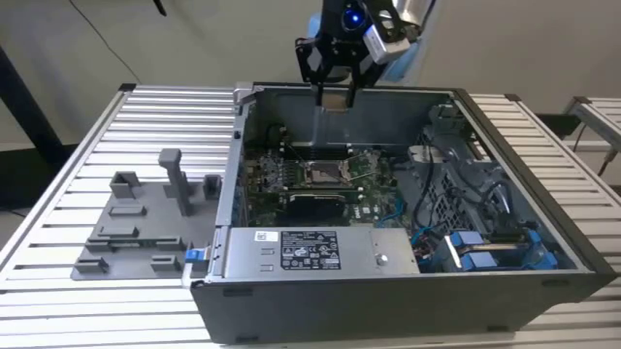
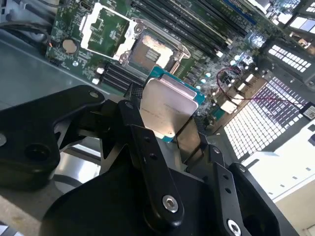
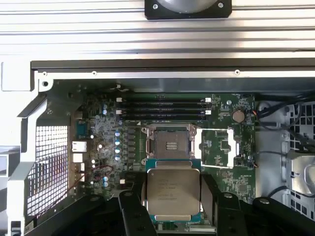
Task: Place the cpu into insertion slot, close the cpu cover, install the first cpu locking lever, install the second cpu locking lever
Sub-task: 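Place the cpu into insertion slot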
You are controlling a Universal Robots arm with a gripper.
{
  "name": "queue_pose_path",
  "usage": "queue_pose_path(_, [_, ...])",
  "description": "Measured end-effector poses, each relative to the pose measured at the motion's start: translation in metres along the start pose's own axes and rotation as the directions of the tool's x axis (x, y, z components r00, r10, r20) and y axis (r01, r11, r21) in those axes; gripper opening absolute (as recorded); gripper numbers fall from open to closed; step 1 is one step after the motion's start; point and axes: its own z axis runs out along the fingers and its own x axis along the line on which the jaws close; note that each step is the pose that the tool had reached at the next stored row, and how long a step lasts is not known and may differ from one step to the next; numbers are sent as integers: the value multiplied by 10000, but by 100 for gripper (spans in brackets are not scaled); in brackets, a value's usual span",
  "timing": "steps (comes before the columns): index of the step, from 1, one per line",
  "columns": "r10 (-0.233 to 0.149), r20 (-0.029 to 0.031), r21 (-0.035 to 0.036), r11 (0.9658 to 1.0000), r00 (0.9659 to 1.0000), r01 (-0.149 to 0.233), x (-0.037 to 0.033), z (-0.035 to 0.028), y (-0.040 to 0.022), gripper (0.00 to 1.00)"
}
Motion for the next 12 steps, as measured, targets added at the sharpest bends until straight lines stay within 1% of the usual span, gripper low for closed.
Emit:
queue_pose_path(2, [-1,2,-2,10000,10000,1,-2,4,35,54])
queue_pose_path(5, [-13,0,-2,10000,10000,13,-17,7,67,54])
queue_pose_path(8, [-26,-2,-1,10000,10000,26,-42,9,73,54])
queue_pose_path(12, [-30,-1,-2,10000,10000,30,-49,11,75,54])
